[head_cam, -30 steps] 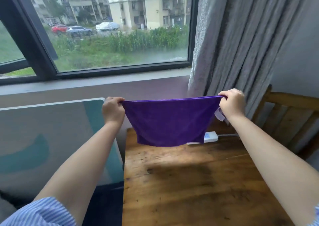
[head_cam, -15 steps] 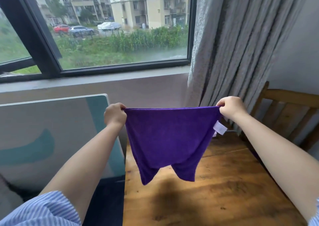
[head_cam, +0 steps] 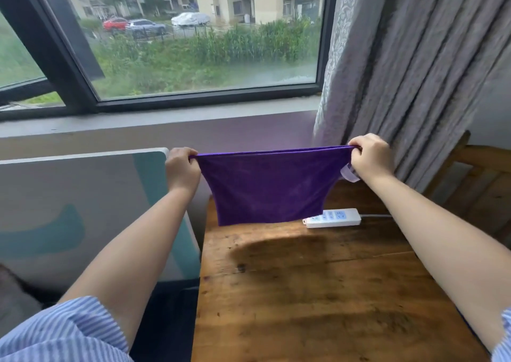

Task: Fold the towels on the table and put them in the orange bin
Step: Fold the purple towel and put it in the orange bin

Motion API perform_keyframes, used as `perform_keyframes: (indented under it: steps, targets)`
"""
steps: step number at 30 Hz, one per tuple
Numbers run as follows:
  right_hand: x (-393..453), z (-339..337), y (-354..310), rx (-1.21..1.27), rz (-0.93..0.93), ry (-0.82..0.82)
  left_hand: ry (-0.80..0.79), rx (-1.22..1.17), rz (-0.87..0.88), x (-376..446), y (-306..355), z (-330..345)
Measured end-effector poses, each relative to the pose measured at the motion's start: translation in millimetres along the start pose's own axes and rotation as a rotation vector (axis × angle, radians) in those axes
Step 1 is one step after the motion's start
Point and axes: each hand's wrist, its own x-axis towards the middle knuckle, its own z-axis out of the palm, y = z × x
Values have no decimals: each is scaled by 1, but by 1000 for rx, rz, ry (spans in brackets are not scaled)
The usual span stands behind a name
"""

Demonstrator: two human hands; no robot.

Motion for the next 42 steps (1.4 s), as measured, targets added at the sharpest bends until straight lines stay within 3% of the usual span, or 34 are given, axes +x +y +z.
perform_keyframes:
  steps: [3, 8, 13, 17, 20, 25, 28, 35, 42]
  targets:
    - [-30, 15, 8, 65, -48, -76, -48, 59, 10, -29, -28, 3]
    - [-99, 47, 39, -50, -6, -492, -356, 352, -13, -91, -83, 4]
    - [-160, 58, 63, -135, 47, -884, -847, 542, 20, -132, -110, -1]
    - [-207, 62, 75, -196, 72, -1195, -1305, 631, -104, -168, -127, 0]
    - [-235, 66, 83, -217, 103, -1340, -1499, 653, -170, -200, -143, 4]
    - [-261, 77, 94, -334, 60, -1521, -1593, 657, -80, -238, -172, 5]
    - [-278, 82, 98, -444, -38, -1539, -1562, 696, 39, -253, -184, 6]
    - [-348, 93, 114, -692, -507, -1470, -1535, 927, 405, -299, -202, 17]
    - [-344, 103, 107, -718, -441, -1626, -1808, 958, 505, -304, -206, 27]
